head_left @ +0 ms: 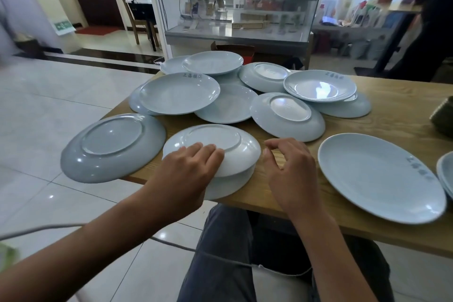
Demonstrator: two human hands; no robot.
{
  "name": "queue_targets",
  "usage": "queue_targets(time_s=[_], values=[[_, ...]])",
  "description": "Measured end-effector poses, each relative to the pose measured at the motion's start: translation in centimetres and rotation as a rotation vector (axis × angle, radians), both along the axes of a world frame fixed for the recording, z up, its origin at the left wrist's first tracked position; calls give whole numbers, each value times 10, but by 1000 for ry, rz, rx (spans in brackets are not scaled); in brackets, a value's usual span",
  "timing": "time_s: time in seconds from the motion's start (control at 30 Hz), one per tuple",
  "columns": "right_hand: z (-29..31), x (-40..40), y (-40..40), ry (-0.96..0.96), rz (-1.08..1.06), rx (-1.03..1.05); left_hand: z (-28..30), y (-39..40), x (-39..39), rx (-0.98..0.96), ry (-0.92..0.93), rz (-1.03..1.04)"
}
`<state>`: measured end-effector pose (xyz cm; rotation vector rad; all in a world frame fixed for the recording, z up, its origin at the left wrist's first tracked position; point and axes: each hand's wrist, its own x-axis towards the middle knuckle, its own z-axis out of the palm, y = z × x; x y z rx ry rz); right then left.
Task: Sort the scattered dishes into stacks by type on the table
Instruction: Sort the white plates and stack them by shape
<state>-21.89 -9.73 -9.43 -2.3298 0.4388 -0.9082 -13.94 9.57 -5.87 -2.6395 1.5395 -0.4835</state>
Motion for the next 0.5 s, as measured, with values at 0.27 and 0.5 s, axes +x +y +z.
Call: queue_targets(time_s=[0.27, 0.5], values=[[-6, 2, -1, -38, -28, 28, -16, -12, 12, -158, -99, 70], [-6, -4, -3, -243, -101, 61, -9, -32, 17, -476, 4, 66]])
